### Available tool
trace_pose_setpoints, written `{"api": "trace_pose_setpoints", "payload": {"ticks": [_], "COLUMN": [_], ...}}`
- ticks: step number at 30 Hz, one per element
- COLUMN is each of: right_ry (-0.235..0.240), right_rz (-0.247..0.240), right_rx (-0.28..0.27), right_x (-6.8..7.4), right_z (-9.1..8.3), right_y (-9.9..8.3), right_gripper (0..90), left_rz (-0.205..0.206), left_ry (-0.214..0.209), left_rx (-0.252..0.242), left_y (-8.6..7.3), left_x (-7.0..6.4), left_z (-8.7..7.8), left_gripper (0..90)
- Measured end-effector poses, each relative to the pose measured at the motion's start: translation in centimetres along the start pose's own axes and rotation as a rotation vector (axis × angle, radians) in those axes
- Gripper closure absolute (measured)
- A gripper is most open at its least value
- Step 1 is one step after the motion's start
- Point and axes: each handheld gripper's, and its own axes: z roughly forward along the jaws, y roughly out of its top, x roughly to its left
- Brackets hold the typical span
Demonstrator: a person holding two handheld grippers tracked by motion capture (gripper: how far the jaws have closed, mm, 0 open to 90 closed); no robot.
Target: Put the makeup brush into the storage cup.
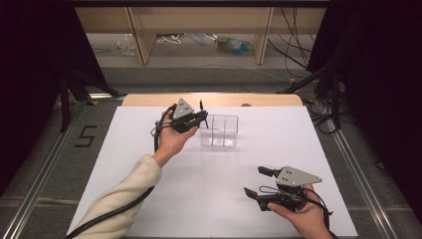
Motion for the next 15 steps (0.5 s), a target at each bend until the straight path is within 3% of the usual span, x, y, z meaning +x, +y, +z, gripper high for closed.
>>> {"api": "trace_pose_setpoints", "payload": {"ticks": [15], "right_ry": [0.012], "right_rz": [0.004], "right_rx": [-0.015], "right_x": [-0.01], "right_z": [0.14], "right_y": [-0.04], "right_gripper": [20.1], "left_rz": [0.001], "left_ry": [0.004], "left_rx": [0.010], "left_y": [-0.28], "left_x": [0.05], "left_z": [0.29], "left_gripper": [85.2]}}
